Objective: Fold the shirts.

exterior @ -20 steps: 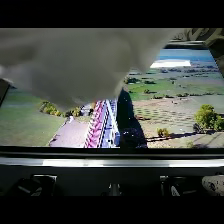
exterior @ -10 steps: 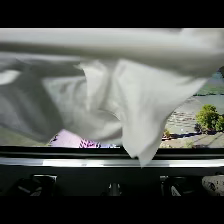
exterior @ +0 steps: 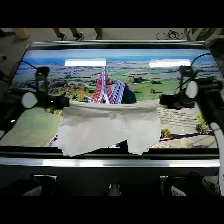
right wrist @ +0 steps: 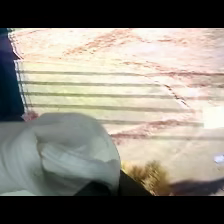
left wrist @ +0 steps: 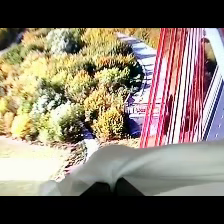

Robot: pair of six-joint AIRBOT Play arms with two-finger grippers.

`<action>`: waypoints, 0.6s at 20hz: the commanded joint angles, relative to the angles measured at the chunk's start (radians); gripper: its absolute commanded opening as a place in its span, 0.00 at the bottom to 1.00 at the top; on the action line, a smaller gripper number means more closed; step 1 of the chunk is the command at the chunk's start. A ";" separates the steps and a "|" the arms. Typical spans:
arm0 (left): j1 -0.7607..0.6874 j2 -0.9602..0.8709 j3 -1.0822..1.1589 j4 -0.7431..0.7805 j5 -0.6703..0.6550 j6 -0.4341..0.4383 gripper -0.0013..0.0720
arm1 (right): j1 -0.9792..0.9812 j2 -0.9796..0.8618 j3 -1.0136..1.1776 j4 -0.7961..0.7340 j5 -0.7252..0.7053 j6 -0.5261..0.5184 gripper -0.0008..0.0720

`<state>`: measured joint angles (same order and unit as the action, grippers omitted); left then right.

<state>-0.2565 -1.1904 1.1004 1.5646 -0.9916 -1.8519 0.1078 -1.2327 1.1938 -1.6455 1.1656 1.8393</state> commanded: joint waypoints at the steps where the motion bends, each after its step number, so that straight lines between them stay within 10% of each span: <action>1: 0.037 -0.250 0.045 -0.246 0.108 -0.008 0.13 | 0.001 -0.185 -0.070 0.161 -0.344 0.094 0.04; 2: 0.044 -0.293 0.091 -0.294 0.067 -0.008 0.38 | 0.001 -0.204 -0.070 0.204 -0.351 0.103 0.14; 3: 0.052 -0.323 0.145 -0.320 -0.005 -0.006 0.85 | 0.000 -0.207 -0.068 0.241 -0.336 0.101 0.50; 4: 0.065 -0.330 0.200 -0.314 -0.097 0.042 1.00 | -0.002 -0.197 -0.050 0.249 -0.288 0.061 0.74; 8: 0.204 -0.193 0.295 -0.214 -0.433 0.214 1.00 | -0.175 -0.125 0.082 0.308 0.132 -0.311 0.86; 12: 0.345 0.077 -0.149 -0.217 -0.466 0.179 0.97 | -0.395 -0.120 -0.063 0.398 0.171 -0.368 0.74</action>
<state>0.0040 -1.2617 1.1824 1.3483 -1.3739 -1.6810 -0.1631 -1.3590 1.1957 -1.3235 1.2419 1.5856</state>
